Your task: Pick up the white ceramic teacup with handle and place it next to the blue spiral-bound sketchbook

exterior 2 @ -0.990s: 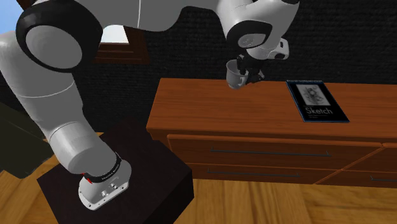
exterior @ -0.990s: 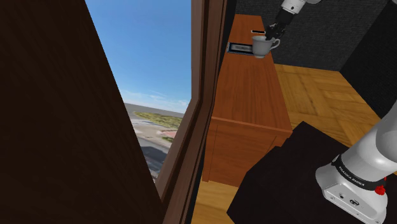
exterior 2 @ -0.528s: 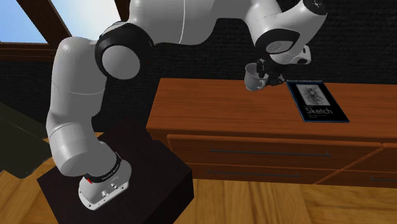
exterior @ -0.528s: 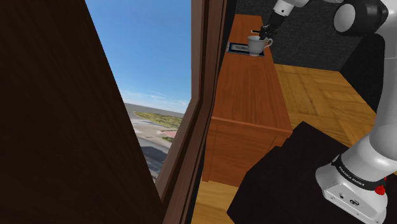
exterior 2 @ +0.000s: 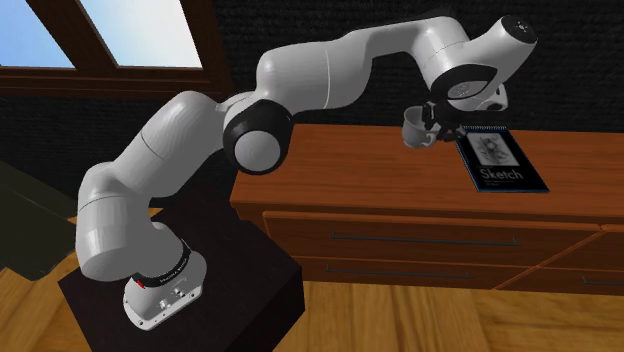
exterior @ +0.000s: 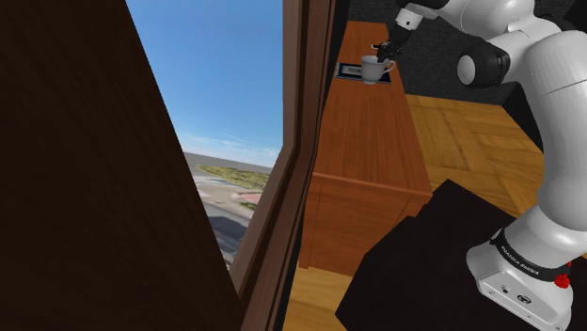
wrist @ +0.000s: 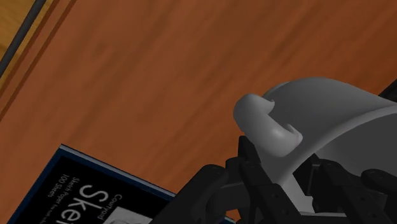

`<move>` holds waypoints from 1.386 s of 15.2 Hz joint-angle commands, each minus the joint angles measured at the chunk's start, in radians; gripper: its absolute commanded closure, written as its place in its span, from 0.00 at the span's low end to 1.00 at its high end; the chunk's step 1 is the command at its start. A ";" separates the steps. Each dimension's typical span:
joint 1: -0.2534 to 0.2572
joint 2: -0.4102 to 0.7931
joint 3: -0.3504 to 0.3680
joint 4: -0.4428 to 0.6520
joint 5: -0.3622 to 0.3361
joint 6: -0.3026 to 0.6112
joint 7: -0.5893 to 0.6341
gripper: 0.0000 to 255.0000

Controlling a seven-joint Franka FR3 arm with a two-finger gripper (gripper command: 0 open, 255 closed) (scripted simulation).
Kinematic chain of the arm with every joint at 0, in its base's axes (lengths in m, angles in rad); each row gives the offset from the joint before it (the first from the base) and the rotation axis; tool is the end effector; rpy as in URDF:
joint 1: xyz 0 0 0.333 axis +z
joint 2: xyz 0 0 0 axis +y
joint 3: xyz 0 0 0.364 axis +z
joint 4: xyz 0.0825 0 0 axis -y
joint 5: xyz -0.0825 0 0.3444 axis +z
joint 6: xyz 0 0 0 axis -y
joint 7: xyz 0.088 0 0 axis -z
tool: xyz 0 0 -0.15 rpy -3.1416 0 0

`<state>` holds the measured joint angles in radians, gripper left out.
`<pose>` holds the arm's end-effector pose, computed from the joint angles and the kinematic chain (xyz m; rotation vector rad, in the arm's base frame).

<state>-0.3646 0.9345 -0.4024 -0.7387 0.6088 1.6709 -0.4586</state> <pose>0.7004 -0.3591 0.4056 -2.8914 0.2848 -0.2687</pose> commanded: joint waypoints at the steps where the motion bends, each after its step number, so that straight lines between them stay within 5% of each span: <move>1: 0.008 -0.005 -0.001 -0.035 0.002 0.027 -0.012 1.00; 11: 0.041 -0.010 0.000 -0.185 0.015 0.155 -0.066 1.00; 19: 0.041 -0.010 0.000 -0.185 0.015 0.155 -0.066 1.00; 20: 0.041 -0.009 0.000 -0.184 0.015 0.155 -0.066 0.00; 21: 0.041 -0.009 0.000 -0.184 0.015 0.155 -0.066 0.00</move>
<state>-0.3237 0.9253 -0.4019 -0.9231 0.6240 1.8260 -0.5248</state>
